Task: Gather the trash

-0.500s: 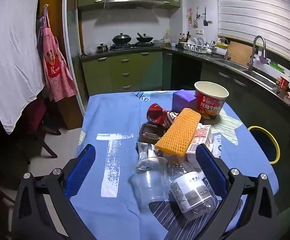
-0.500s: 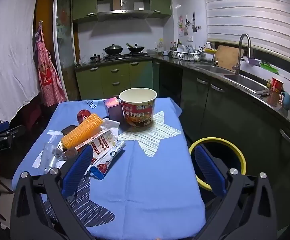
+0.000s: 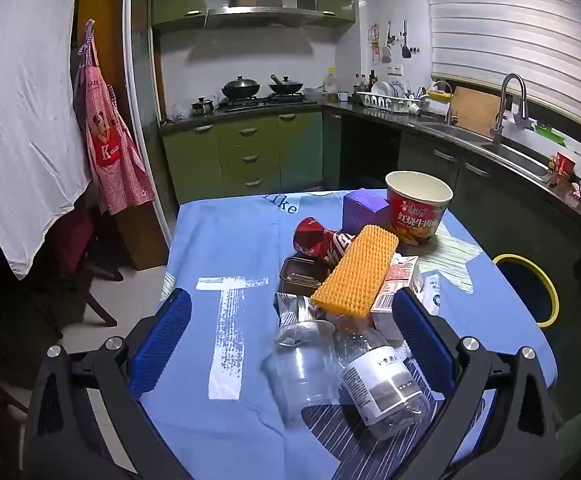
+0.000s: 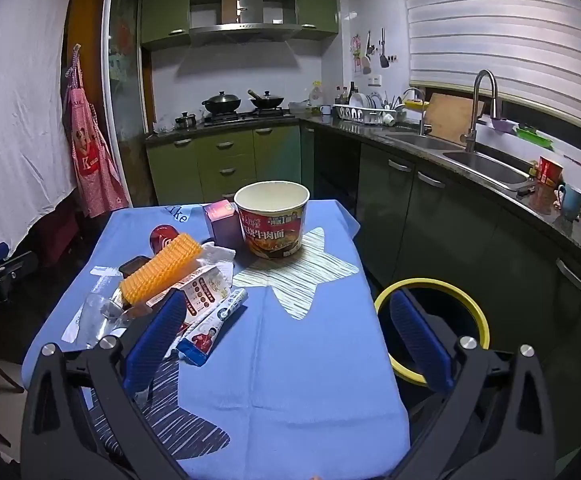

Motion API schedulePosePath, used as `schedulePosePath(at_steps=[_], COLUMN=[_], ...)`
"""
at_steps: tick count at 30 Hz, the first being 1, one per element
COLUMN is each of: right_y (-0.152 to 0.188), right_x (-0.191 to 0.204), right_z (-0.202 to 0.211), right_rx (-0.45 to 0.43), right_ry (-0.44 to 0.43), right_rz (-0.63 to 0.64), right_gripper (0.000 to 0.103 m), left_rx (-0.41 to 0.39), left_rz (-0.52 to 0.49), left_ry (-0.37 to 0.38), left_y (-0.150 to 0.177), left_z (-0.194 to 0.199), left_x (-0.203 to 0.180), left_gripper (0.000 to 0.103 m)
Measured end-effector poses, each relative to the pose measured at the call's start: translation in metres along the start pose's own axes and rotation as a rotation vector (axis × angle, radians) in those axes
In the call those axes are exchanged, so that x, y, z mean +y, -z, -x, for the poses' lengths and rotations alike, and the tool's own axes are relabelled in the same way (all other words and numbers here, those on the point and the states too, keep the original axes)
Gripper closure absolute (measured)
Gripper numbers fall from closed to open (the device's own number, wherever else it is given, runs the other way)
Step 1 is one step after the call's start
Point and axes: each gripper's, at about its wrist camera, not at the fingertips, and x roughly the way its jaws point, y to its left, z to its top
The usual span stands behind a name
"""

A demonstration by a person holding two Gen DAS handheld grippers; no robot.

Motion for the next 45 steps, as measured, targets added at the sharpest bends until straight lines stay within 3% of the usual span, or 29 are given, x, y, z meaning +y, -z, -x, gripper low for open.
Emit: schedulePosePath(at_steps=[20, 45], right_y=[0.005, 0.007], right_x=[0.018, 0.009], right_z=[-0.017, -0.014], right_rx=[0.018, 0.025], right_ry=[-0.01, -0.012], right_rz=[0.025, 0.012], right_gripper=[0.006, 0.006], left_rx=[0.006, 0.021], left_rz=[0.023, -0.002], left_ry=[-0.002, 0.01], left_y=[0.006, 0.005], left_z=[-0.007, -0.008], left_x=[0.011, -0.003], left_gripper=[0.004, 0.004])
